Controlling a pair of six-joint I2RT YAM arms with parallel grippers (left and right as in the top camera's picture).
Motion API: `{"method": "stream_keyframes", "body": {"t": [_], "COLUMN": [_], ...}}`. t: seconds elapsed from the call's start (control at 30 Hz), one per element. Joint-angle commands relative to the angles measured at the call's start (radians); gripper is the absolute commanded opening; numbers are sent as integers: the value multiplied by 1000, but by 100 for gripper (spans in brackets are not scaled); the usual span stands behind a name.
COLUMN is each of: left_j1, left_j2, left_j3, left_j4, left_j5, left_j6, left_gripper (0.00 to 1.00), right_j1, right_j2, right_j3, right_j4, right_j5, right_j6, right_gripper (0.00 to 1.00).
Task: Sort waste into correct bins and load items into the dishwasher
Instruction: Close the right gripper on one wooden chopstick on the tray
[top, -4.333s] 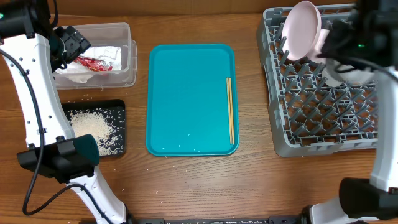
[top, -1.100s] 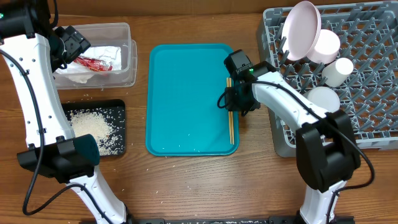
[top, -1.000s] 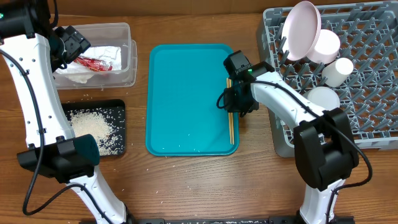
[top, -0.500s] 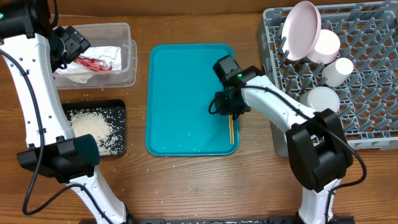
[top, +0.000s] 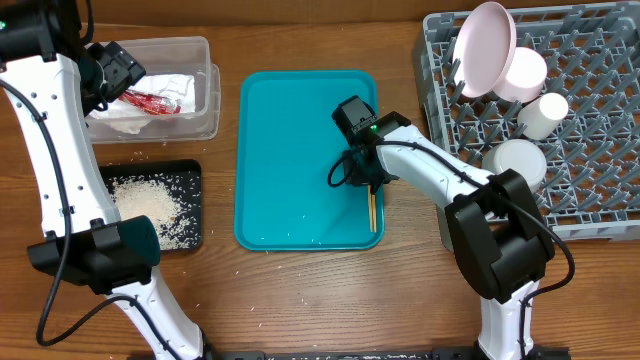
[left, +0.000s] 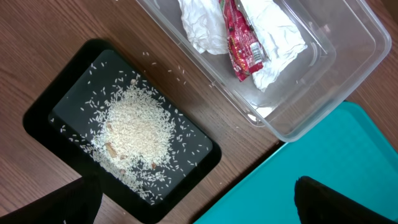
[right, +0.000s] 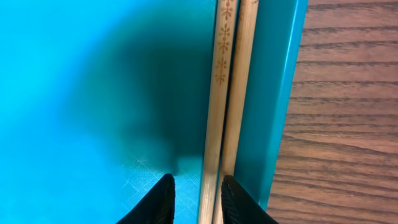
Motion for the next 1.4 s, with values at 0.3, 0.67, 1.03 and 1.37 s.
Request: {"method": "stream_keyframes", "body": {"t": [0.3,0.67,1.03,1.37], "left_j1": [-7,-7,-7,-7], "left_j2": [-11,-11,-11,-11], "left_j3": [-3,-3,-3,-3], "left_j4": [-2,-2,-2,-2], "left_j5": [-9,-9,-9,-9], "left_j6": [5,5,5,5], "left_gripper": [100,100,100,100], "right_j1": [-1,-1,-1,-1], "right_j2": [7,7,7,7], "right_j3": [2,1,1,-71], "right_j4": [14,37,55,108], "right_j5": [6,6,8,18], "right_j6": [7,7,7,8], "right_gripper": [27,27,27,27]}}
